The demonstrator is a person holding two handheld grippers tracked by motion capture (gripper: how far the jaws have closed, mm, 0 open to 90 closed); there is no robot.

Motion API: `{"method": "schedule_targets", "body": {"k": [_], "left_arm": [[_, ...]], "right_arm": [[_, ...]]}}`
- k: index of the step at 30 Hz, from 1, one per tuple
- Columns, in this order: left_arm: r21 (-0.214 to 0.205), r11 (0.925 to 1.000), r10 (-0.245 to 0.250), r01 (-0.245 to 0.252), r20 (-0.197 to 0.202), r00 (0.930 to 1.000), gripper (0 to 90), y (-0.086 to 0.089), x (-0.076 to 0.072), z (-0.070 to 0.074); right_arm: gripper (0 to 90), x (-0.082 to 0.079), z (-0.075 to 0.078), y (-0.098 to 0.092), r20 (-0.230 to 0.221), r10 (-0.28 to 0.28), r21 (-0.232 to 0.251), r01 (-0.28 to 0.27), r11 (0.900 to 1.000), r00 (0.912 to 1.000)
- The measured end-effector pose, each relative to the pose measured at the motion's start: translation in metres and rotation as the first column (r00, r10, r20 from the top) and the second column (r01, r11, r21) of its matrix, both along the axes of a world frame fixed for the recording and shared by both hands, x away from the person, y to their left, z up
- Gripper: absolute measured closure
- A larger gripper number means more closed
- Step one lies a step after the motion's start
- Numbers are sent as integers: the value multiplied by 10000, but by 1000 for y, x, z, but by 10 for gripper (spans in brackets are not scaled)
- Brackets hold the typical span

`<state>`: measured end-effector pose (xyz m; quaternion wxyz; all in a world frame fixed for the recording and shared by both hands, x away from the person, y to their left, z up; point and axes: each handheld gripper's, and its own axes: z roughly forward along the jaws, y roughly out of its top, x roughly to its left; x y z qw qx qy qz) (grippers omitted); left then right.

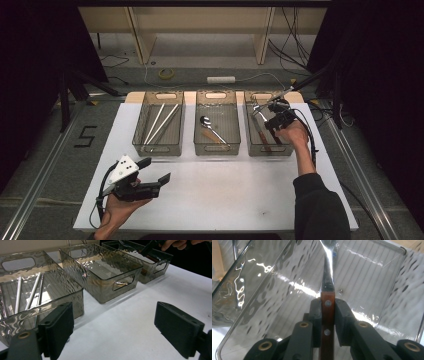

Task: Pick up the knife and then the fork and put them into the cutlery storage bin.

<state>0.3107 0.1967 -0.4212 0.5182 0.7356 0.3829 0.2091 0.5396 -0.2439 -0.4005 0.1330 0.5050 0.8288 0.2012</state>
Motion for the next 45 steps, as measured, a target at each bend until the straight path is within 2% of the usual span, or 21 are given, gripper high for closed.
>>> {"method": "schedule_targets", "body": {"k": [14,17,19,24,26,31,36,45], "left_arm": [[13,10000,4,-4,-13,10000,156,0,0,0],[47,10000,-11,12,-20,10000,156,0,0,0],[59,10000,-16,16,-29,10000,156,0,0,0],[62,10000,-13,13,-31,10000,156,0,0,0],[23,10000,16,-15,-29,10000,156,0,0,0],[7,10000,19,-19,-48,10000,156,0,0,0],[-18,10000,16,-16,-71,10000,156,0,0,-1],[-13,10000,3,-3,-121,9999,156,0,1,-1]], "right_arm": [[766,1,-10,2,-376,87,-144,-93,9999,9993],[704,0,-9,1,-341,15,214,-8,9998,9994],[682,-1,-5,2,-262,52,248,-46,9997,9996],[640,-7,3,1,110,298,503,-303,9983,9995],[595,-9,6,1,165,315,565,-324,9979,9994],[521,-18,10,0,534,463,1232,-526,9910,9975],[443,-31,14,2,960,517,1620,-669,9845,9940],[372,-61,24,9,1969,805,2128,-1228,9693,9771]]}}
